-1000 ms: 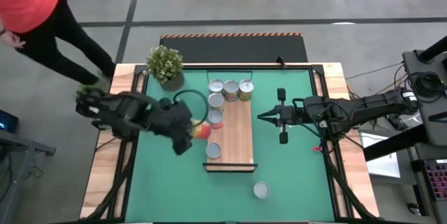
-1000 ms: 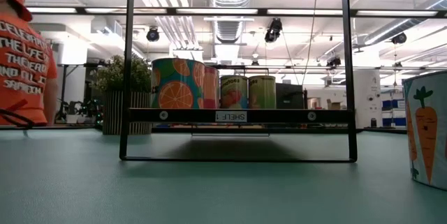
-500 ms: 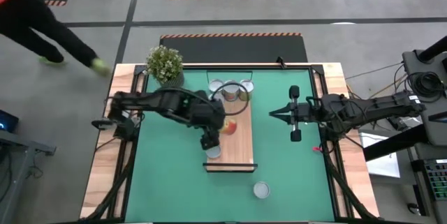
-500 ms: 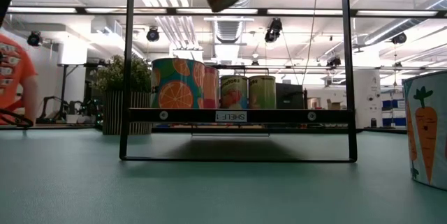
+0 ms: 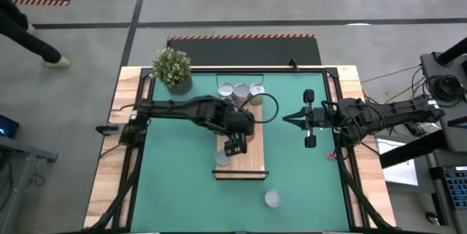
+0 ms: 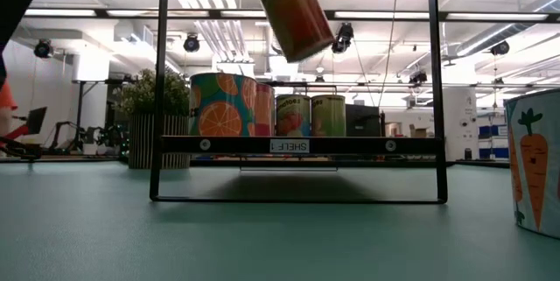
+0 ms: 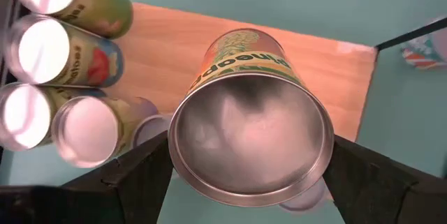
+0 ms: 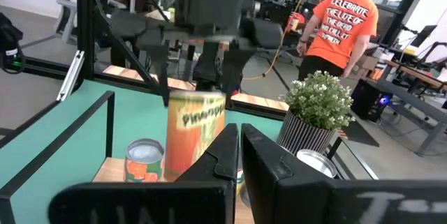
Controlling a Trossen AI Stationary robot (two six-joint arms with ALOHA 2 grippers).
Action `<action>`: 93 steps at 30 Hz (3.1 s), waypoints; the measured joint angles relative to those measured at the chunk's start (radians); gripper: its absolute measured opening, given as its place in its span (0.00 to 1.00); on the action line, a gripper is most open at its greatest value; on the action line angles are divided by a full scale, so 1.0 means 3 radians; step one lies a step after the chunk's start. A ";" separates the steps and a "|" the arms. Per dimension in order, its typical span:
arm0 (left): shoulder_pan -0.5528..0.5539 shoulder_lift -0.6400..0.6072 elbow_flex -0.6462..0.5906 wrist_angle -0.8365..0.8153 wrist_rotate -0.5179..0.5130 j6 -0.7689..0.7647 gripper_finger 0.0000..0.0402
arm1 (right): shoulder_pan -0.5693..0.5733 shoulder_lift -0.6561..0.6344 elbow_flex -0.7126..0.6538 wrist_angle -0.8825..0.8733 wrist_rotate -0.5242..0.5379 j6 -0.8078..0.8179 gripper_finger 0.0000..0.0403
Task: Pick and place cans onto a shelf
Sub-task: Put the canned pineapples on the shelf
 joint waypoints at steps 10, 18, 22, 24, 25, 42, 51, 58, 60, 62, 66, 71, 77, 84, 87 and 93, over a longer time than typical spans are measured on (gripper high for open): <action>0.0067 0.0383 -0.0001 0.0035 0.0020 0.0133 0.77 | 0.0000 0.0003 0.0000 -0.0004 -0.0001 0.0011 0.02; 0.0109 0.0572 -0.0003 0.0049 0.0020 0.0100 0.77 | 0.0000 0.0003 0.0000 -0.0008 -0.0001 0.0011 0.02; 0.0113 0.0598 -0.0003 0.0100 0.0020 0.0132 0.77 | -0.0001 0.0003 0.0000 -0.0010 -0.0001 0.0012 0.02; 0.0113 0.0599 -0.0001 0.0162 0.0019 0.0147 0.77 | -0.0001 0.0003 0.0000 -0.0010 -0.0001 0.0013 0.02; 0.0113 0.0602 -0.0001 0.0165 0.0019 0.0147 0.77 | -0.0001 0.0003 0.0000 -0.0011 -0.0001 0.0011 0.02; 0.0110 0.0611 -0.0005 0.0224 -0.0004 0.0084 0.81 | -0.0001 0.0003 0.0000 -0.0074 -0.0001 -0.0009 0.02; 0.0110 0.0627 -0.0009 0.0260 -0.0009 0.0097 0.81 | -0.0001 0.0001 0.0000 -0.0074 0.0000 -0.0013 0.02; 0.0109 0.0648 -0.0010 0.0398 -0.0010 0.0156 0.81 | -0.0001 0.0001 0.0000 -0.0075 0.0000 -0.0013 0.02; 0.0109 0.0649 -0.0010 0.0402 -0.0010 0.0178 0.81 | -0.0001 0.0001 0.0000 -0.0076 0.0000 -0.0014 0.02; 0.0109 0.0654 -0.0009 0.0407 -0.0010 0.0183 0.81 | -0.0001 0.0001 0.0000 -0.0076 0.0000 -0.0014 0.02; 0.0109 0.0654 -0.0032 0.0437 -0.0010 0.0183 0.81 | 0.0000 0.0001 0.0000 -0.0076 0.0000 -0.0015 0.02; 0.0110 0.0654 -0.0155 0.0598 -0.0010 0.0188 0.81 | -0.0001 0.0001 0.0000 -0.0078 0.0000 -0.0026 0.02; 0.0108 0.0654 -0.0264 0.0617 -0.0021 0.0210 0.81 | -0.0001 0.0001 0.0000 -0.0091 0.0002 -0.0026 0.02; 0.0104 0.0654 -0.0264 0.0630 -0.0021 0.0266 0.81 | -0.0001 0.0000 0.0000 -0.0089 0.0001 -0.0050 0.02; 0.0104 0.0654 -0.0264 0.0628 -0.0021 0.0285 0.83 | -0.0001 0.0000 0.0000 -0.0091 0.0002 -0.0050 0.02; 0.0104 0.0654 -0.0263 0.0626 -0.0133 0.0357 0.86 | -0.0001 0.0000 0.0000 -0.0100 0.0001 -0.0051 0.02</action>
